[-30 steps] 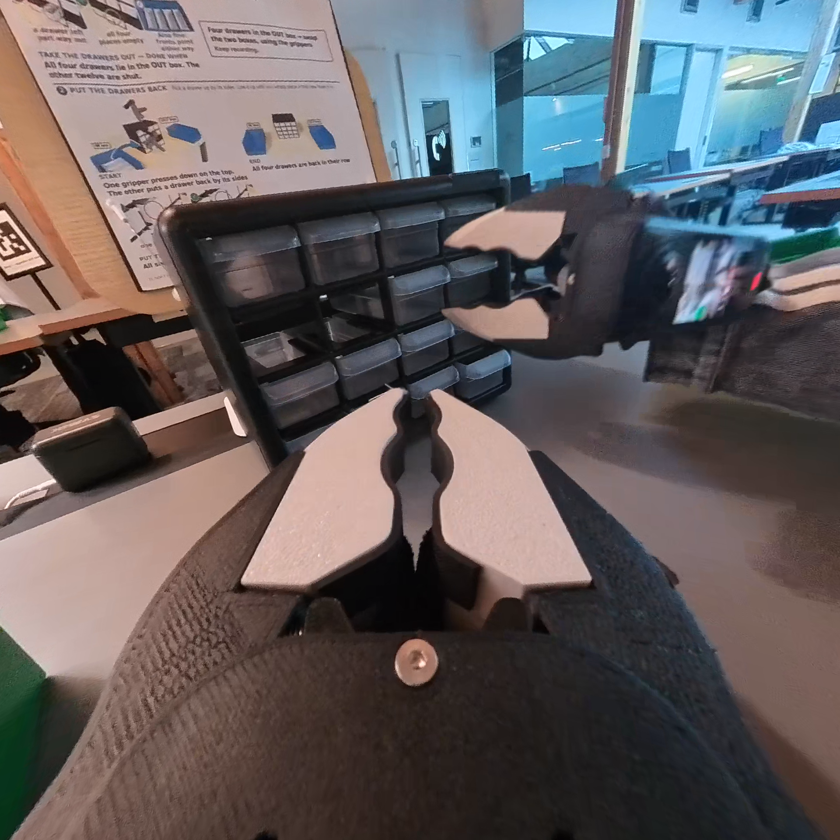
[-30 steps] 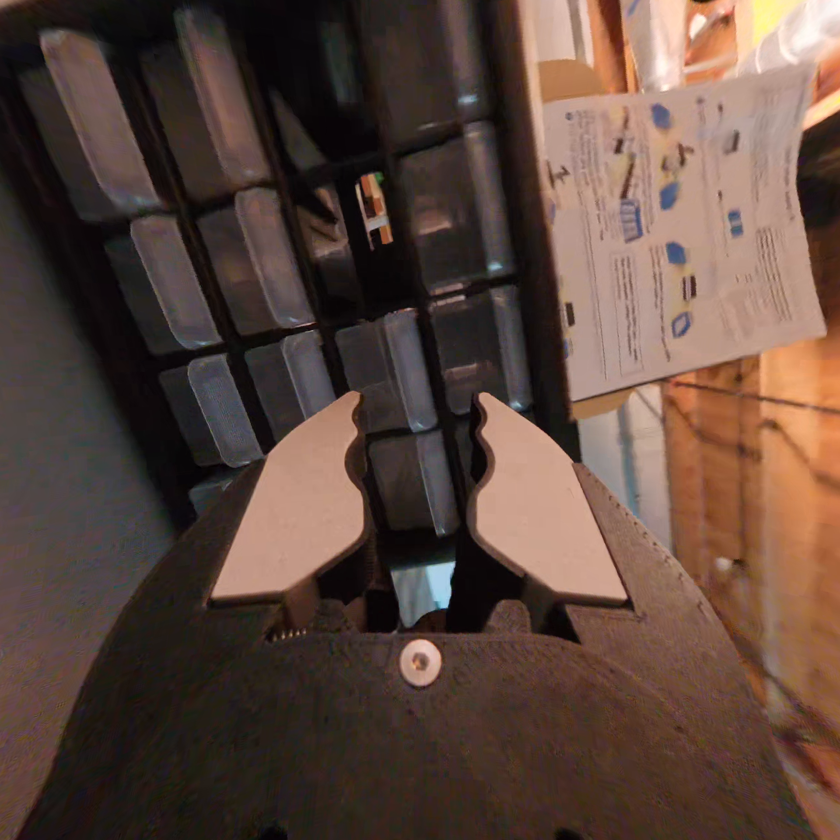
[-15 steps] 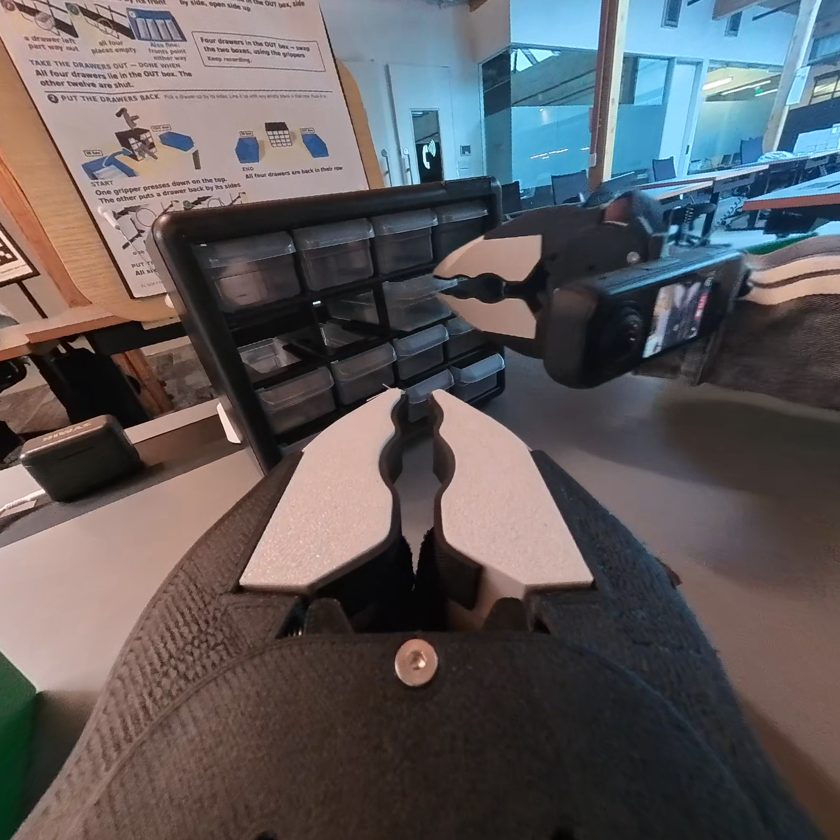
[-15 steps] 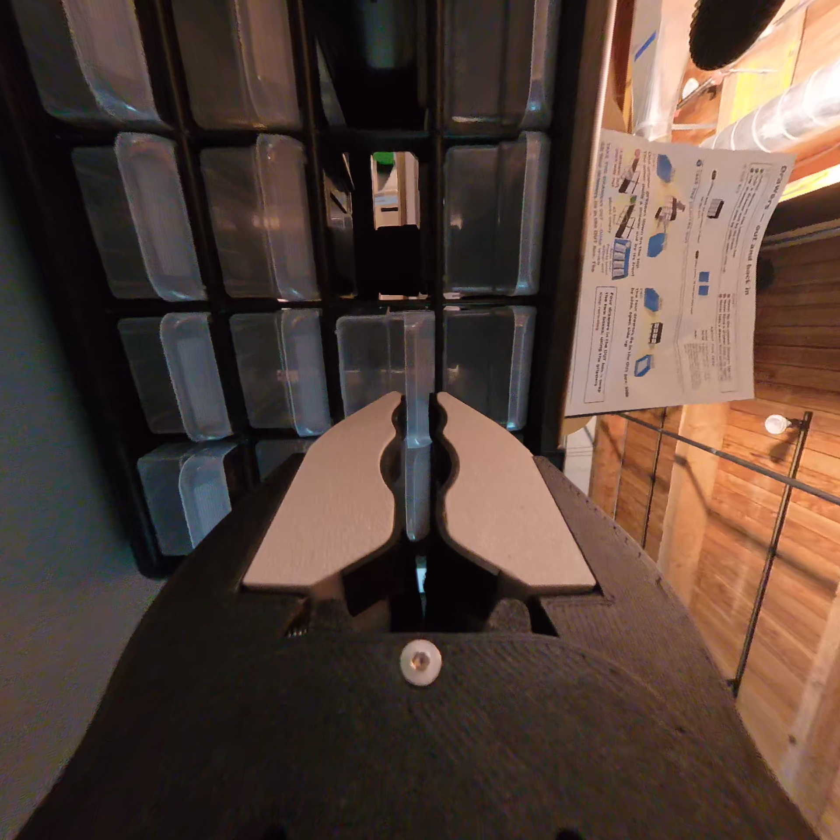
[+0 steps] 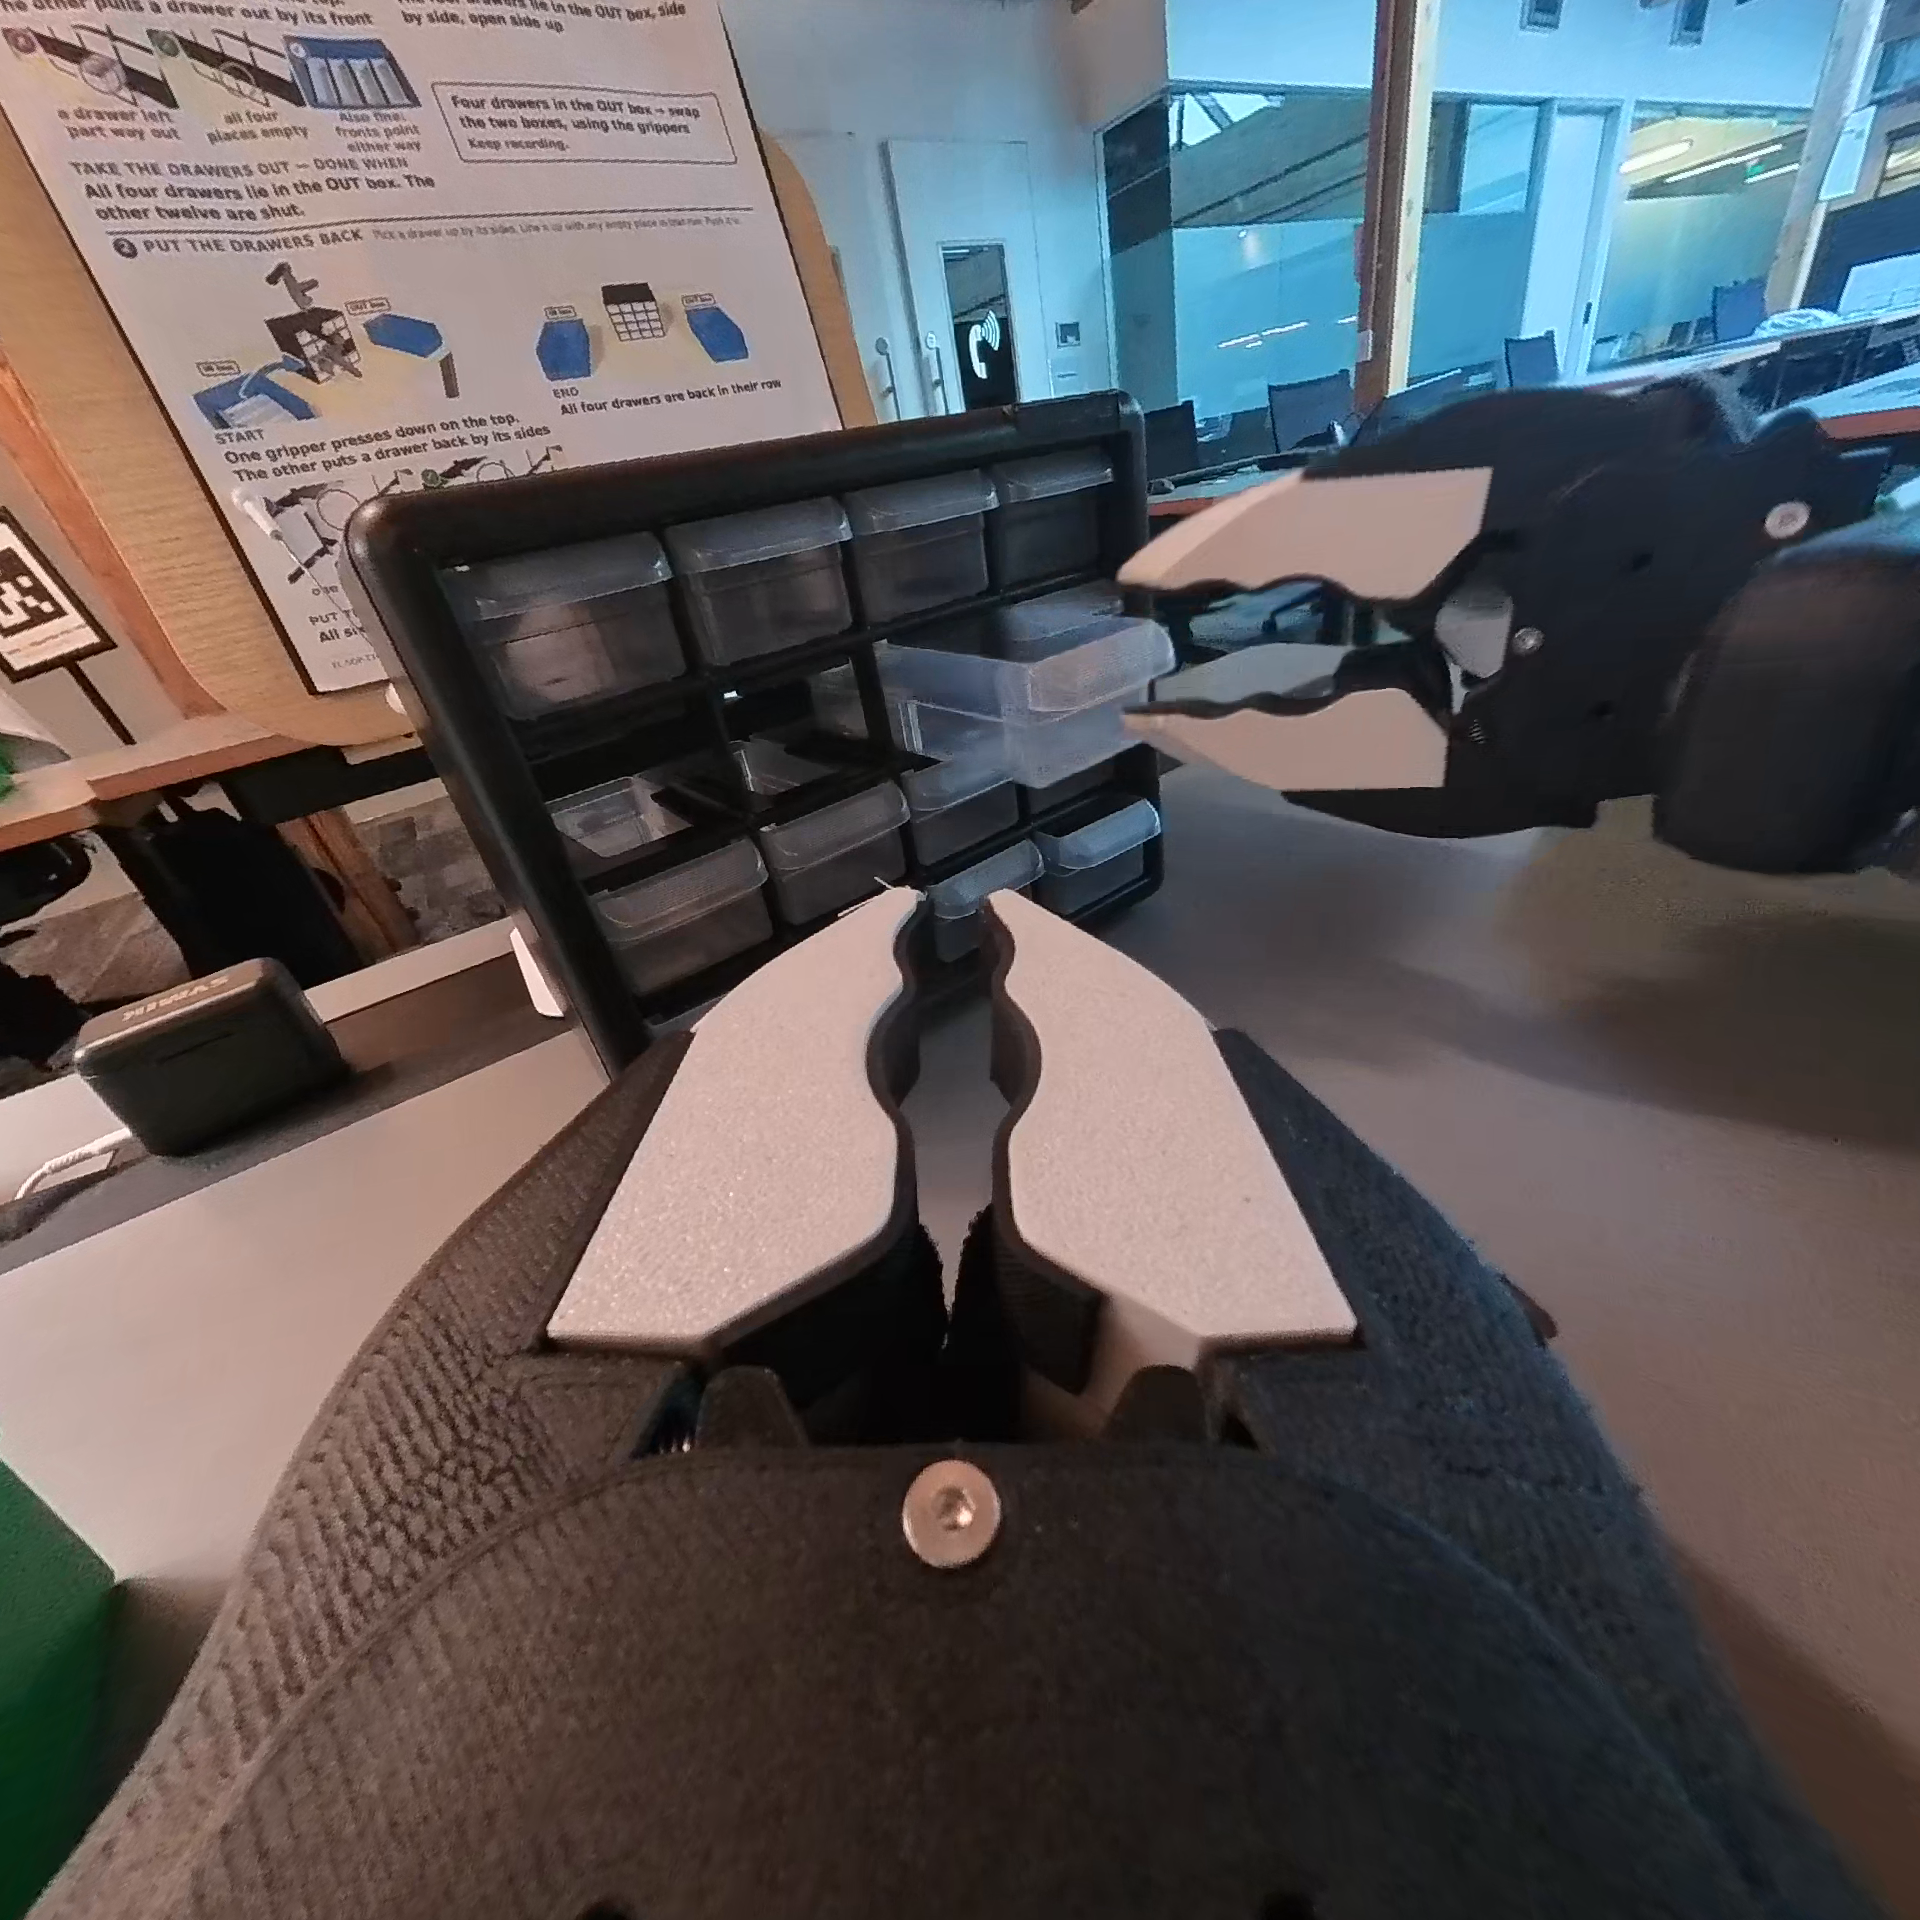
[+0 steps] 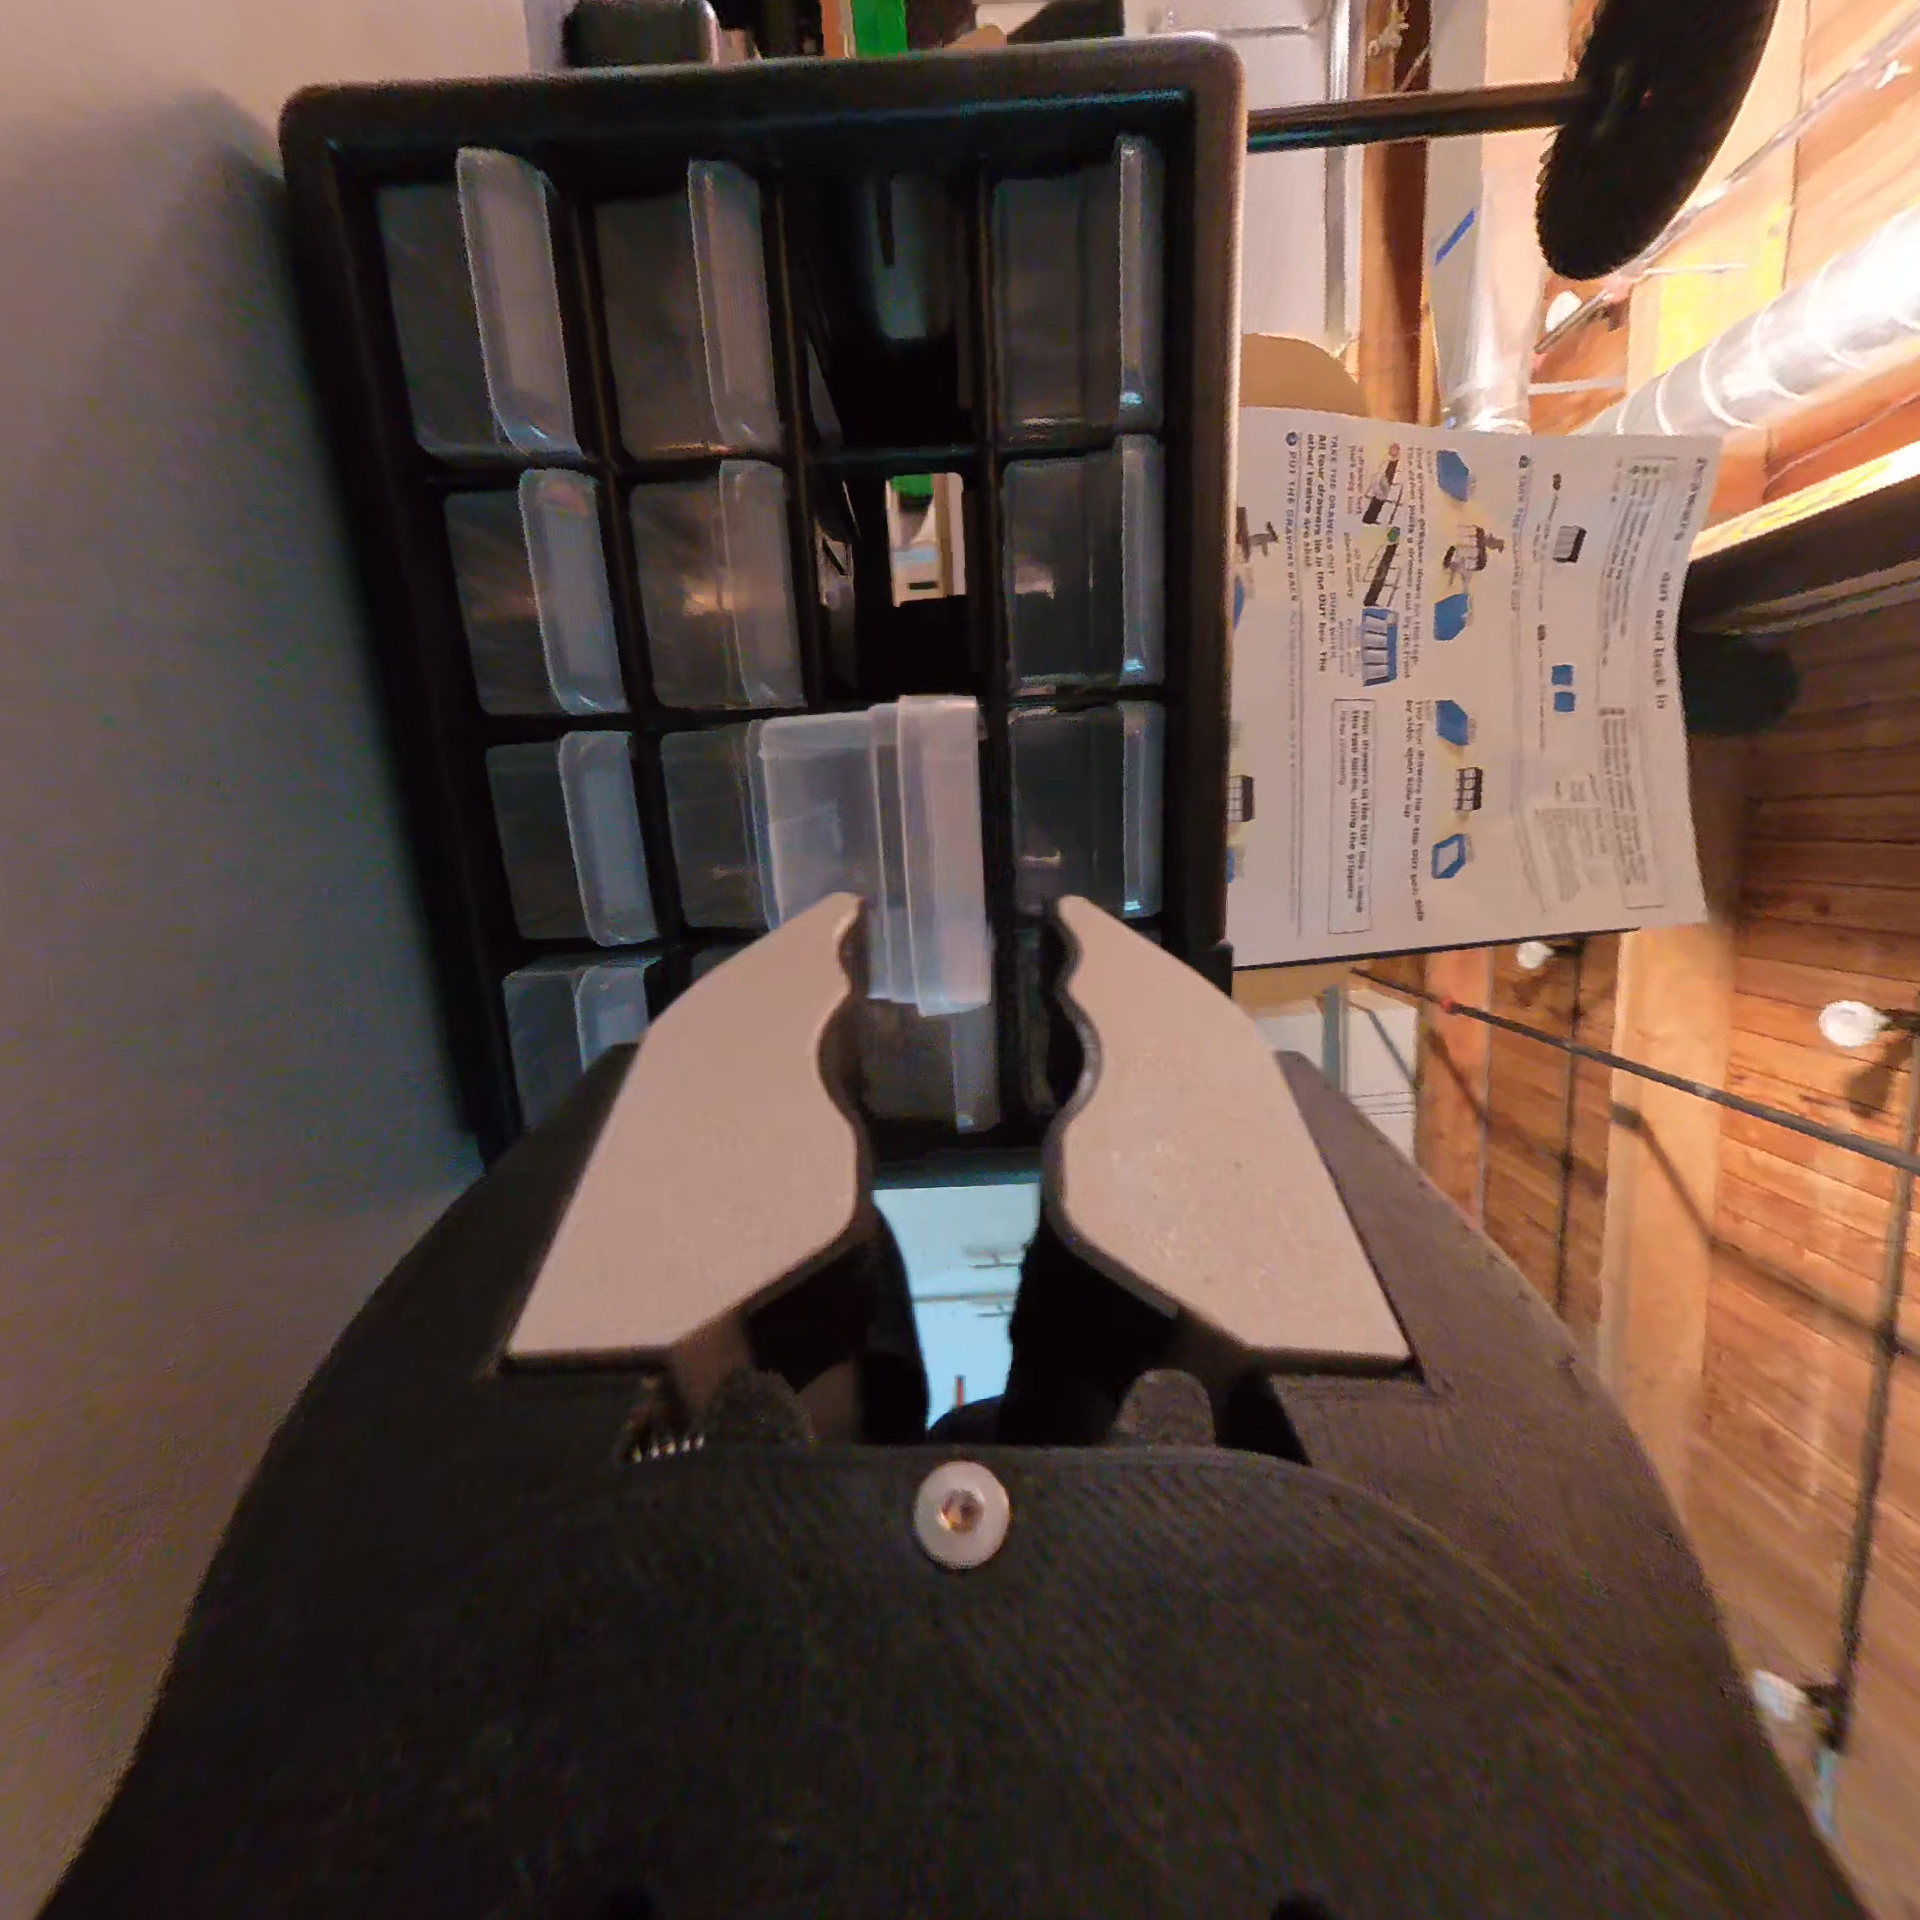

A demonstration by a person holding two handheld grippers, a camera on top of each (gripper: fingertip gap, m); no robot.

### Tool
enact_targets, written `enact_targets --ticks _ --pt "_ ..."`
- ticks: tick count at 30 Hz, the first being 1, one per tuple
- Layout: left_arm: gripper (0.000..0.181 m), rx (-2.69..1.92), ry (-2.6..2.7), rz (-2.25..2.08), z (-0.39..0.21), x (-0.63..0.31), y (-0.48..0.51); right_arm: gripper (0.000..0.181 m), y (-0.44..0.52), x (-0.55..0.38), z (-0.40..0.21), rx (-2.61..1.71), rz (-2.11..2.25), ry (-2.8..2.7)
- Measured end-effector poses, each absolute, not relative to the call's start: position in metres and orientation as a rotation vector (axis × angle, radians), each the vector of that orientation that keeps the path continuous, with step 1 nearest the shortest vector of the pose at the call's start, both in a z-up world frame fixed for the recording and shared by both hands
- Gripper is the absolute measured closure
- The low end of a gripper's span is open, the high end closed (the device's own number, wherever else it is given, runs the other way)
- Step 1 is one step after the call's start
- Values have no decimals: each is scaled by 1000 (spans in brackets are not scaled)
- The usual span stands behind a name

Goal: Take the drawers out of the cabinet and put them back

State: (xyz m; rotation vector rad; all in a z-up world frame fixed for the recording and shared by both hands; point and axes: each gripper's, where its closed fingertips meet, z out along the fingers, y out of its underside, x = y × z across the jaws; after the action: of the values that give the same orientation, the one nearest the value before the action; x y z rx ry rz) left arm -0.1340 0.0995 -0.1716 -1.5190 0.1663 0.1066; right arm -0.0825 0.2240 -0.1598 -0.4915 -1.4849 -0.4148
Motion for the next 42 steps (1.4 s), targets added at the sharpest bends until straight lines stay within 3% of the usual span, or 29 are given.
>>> enact_targets --ticks 4,8,9,11,13,42 --pt "173 -1519 165 101 -171 -134 100 111 222 -84 -159 -538 -332 -1486" --pt "173 -1517 169 103 -171 -134 99 95 235 -98 -172 -544 -455 -1526" --pt "173 -1517 169 104 -171 -134 99 95 238 -102 -175 -535 -495 -1529" --pt "173 -1517 165 106 -171 -135 99 121 245 -111 -178 -505 -568 -1540" --pt "173 -1517 160 107 -172 -136 99 136 245 -115 -174 -478 -584 -1542" --pt "173 -1511 173 95 -170 -133 98 137 181 -78 -157 -610 -338 -1828"
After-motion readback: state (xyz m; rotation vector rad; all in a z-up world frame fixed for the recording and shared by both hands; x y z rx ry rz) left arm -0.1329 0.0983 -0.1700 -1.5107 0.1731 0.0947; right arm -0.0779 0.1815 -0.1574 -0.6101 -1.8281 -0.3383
